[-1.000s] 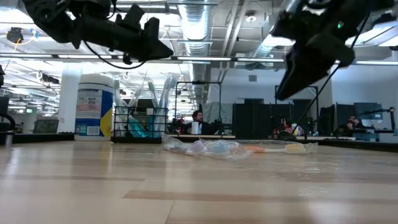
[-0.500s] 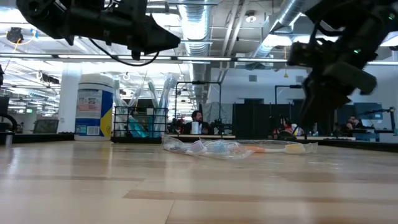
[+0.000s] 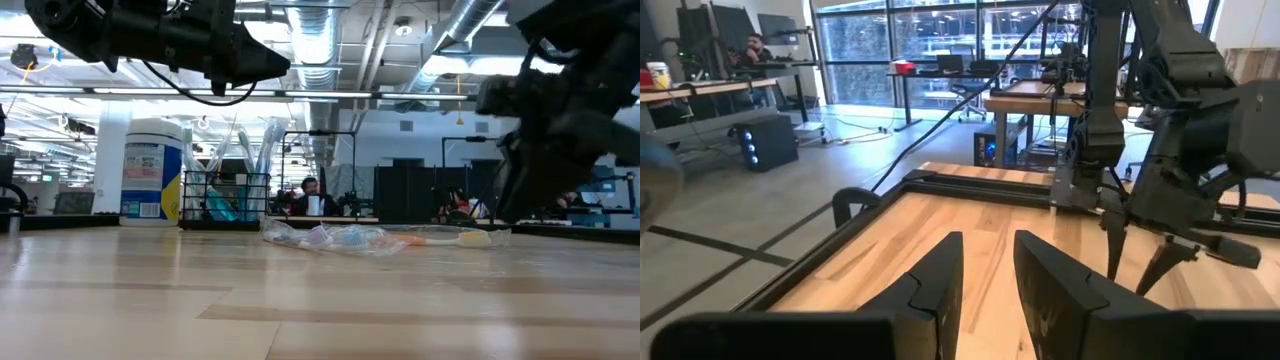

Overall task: Pick & Place toothbrushing station
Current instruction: Put the orange toothbrush into the black wire organizer

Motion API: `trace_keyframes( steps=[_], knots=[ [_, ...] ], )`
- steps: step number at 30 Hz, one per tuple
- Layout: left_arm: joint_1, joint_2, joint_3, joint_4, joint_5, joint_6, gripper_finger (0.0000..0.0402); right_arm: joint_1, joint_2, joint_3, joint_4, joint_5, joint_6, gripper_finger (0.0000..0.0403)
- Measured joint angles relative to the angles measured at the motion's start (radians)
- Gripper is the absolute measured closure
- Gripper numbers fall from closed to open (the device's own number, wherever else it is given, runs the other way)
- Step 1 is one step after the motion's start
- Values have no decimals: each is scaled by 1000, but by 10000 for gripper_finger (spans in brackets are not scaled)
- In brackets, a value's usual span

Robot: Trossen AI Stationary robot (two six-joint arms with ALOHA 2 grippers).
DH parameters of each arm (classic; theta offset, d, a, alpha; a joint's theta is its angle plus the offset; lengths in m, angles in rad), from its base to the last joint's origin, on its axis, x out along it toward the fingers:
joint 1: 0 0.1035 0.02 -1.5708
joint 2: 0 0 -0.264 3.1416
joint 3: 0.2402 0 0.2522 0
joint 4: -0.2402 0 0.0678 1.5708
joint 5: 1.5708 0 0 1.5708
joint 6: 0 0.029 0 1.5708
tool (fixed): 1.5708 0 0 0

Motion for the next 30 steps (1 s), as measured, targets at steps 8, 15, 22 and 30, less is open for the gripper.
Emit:
trace_keyframes(
  steps=[8, 15, 22, 30],
  knots=[
    [0, 0, 0, -8, 0, -6, 314, -13, 126, 4, 15, 10, 4, 285],
    [0, 0, 0, -11, 0, -7, 314, -11, 154, 4, 41, 64, 3, 285],
    [1, 0, 0, -19, 0, -7, 314, -14, 144, 2, 43, 75, -1, 312],
    [1, 0, 0, -22, 0, -8, 314, -23, 146, -1, 79, 82, -27, 399]
  ],
)
